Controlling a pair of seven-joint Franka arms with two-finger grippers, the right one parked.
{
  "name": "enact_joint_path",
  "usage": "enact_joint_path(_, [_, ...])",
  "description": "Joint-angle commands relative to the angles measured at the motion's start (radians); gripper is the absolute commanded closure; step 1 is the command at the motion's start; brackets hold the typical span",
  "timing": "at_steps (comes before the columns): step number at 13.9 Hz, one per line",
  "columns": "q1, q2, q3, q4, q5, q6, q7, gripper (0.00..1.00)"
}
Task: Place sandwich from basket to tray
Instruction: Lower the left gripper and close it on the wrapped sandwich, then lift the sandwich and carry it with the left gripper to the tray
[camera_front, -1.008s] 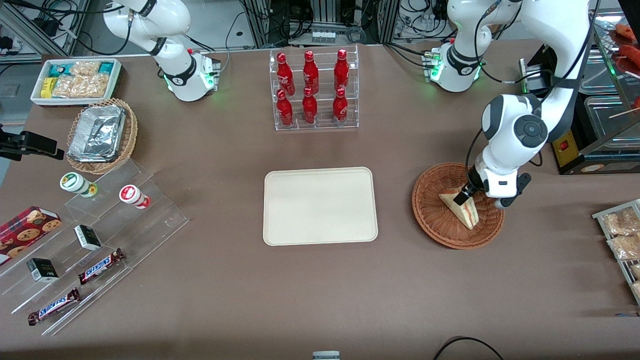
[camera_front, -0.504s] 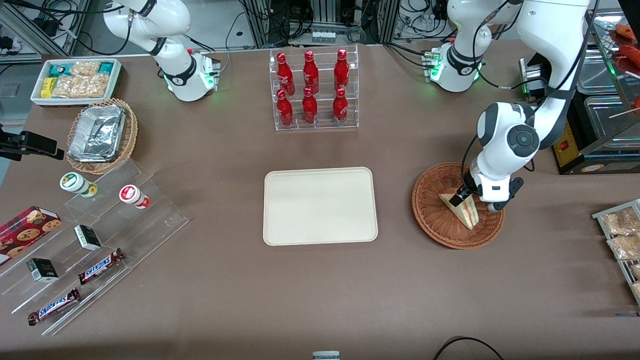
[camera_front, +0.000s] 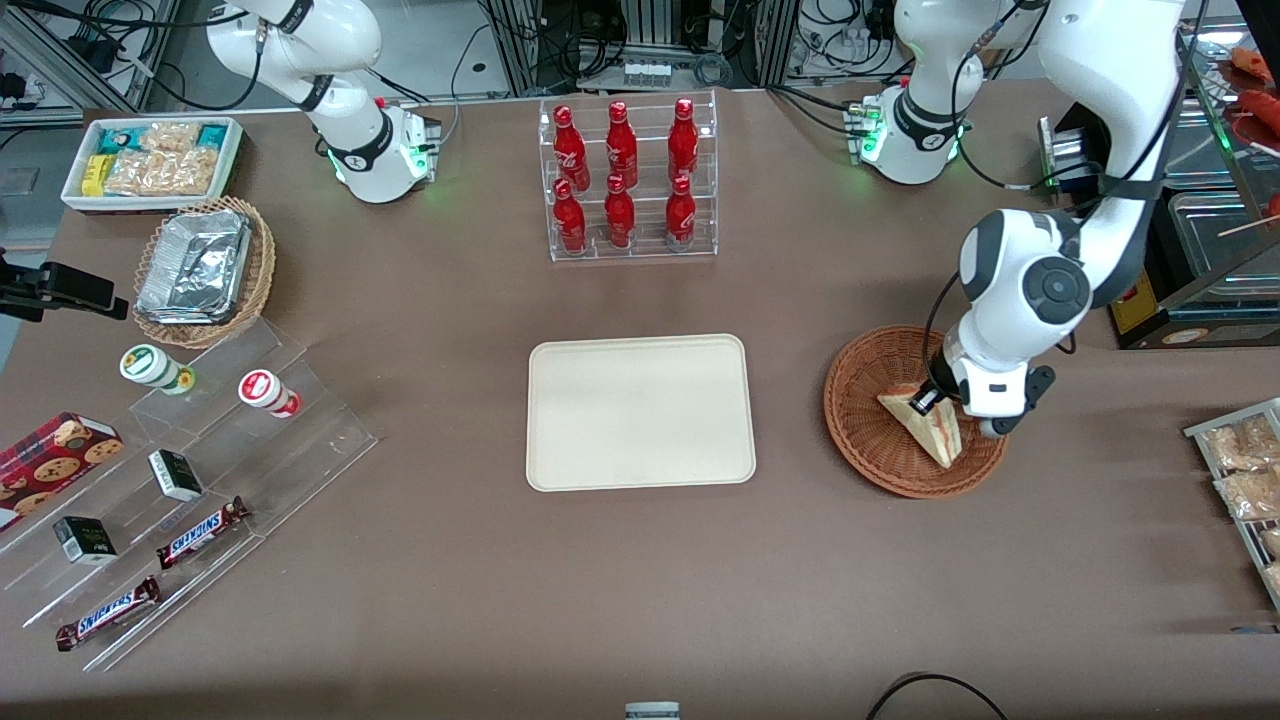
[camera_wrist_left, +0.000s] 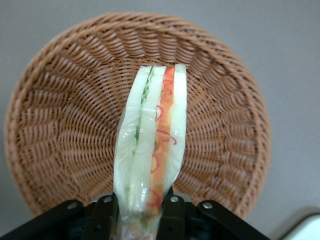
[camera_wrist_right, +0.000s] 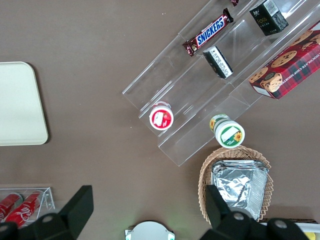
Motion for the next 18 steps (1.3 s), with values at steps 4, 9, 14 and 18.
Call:
enact_joint_path(4, [-0.111,0.04,0.003,0.163,0.027,-0.149,0.049,1.0])
enact_joint_path(9, [-0.287,0.183,0.001,0.37,0.096,-0.25,0.031,1.0])
enact_joint_path(14, [-0.441,0.287,0.003,0.491,0.101,-0.243,-0.102,1.0])
enact_joint_path(18, [-0.558,0.359,0.006,0.562,0.108,-0.238,-0.19,1.0])
